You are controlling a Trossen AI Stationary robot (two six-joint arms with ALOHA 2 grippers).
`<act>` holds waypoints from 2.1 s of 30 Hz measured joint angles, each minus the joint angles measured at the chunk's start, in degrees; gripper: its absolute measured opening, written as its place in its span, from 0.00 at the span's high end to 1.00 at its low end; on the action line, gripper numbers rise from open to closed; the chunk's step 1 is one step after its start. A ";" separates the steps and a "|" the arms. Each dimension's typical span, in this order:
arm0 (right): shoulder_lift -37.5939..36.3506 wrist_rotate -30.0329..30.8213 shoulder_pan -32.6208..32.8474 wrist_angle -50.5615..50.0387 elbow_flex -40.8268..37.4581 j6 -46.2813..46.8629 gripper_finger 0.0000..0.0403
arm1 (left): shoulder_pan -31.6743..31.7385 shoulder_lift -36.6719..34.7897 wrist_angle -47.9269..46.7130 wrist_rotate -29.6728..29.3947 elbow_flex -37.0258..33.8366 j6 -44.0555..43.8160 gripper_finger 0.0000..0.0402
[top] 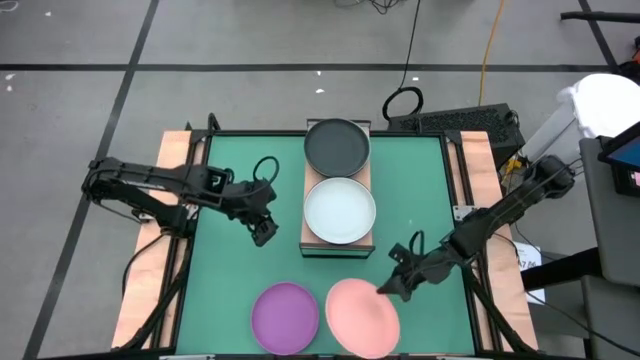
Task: Place and stack plates onto a shelf
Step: Stack the pink plate on top of the black plate
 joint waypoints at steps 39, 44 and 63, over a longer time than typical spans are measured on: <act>-18.33 34.76 -19.89 13.80 1.05 -12.32 1.00 | -10.77 0.00 2.12 0.32 -6.93 -14.46 0.38; -20.52 35.70 -25.14 14.46 1.05 -14.94 1.00 | -10.77 0.00 2.12 0.30 -6.93 -14.39 0.38; -18.71 27.62 -41.87 21.99 7.02 -20.89 1.00 | -10.77 0.00 2.10 0.58 -6.93 -14.06 0.38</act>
